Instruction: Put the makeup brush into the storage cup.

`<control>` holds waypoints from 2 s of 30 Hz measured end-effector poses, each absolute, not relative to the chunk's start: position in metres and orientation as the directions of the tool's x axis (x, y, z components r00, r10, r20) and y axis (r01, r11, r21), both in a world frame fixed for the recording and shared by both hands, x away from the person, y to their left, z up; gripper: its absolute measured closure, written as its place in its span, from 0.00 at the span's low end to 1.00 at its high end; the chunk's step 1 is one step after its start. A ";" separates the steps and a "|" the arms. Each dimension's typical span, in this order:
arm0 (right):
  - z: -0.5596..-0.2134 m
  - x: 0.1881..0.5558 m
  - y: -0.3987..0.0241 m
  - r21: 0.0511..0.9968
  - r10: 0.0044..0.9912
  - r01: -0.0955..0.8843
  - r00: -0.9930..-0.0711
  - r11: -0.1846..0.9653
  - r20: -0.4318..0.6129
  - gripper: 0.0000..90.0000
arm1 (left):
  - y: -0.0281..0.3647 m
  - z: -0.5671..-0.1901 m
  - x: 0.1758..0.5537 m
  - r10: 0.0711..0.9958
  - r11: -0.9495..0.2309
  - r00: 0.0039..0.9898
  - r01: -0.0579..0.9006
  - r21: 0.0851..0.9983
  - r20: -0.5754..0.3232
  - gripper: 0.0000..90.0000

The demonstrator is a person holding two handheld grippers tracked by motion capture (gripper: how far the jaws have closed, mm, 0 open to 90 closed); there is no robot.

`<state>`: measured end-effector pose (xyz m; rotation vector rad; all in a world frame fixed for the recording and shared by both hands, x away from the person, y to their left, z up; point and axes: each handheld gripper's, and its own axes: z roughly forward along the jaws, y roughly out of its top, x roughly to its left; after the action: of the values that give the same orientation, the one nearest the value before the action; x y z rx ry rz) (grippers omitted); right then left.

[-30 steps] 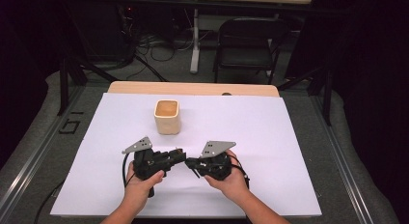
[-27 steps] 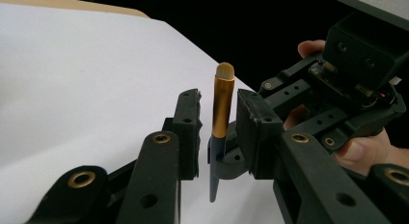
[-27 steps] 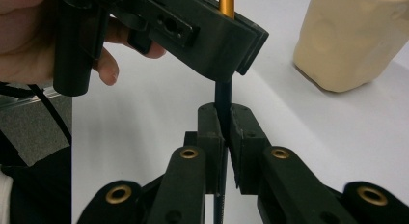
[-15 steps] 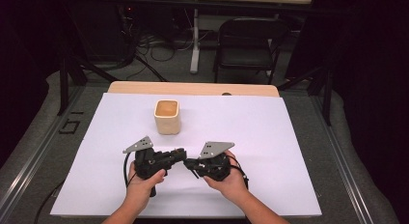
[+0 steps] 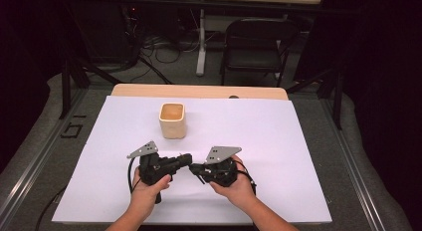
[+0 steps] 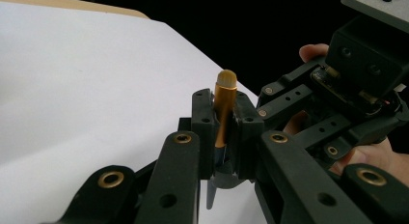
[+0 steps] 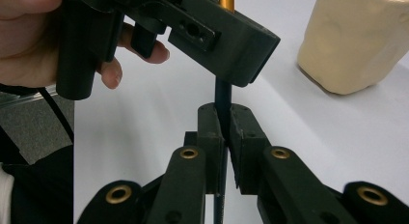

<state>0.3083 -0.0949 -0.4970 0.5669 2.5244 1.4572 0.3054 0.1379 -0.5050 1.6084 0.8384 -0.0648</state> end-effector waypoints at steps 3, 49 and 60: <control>-0.497 0.308 -0.095 0.861 0.405 0.238 -0.913 0.450 0.040 0.93 | 0.138 -0.505 0.306 0.473 0.029 0.731 0.546 0.837 -0.493 0.92; -0.500 0.311 -0.137 0.761 0.505 0.378 -0.860 0.527 0.078 0.41 | 0.158 -0.453 0.316 0.638 -0.165 0.735 0.424 0.891 -0.232 0.93; -0.503 0.310 -0.155 0.719 0.549 0.420 -0.833 0.553 0.065 0.37 | 0.162 -0.443 0.324 0.656 -0.205 0.728 0.424 0.882 -0.198 0.93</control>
<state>0.3097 -0.1547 -0.5032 0.8241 2.6181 1.1444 0.3242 0.1619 -0.4432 1.8394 0.8414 0.2648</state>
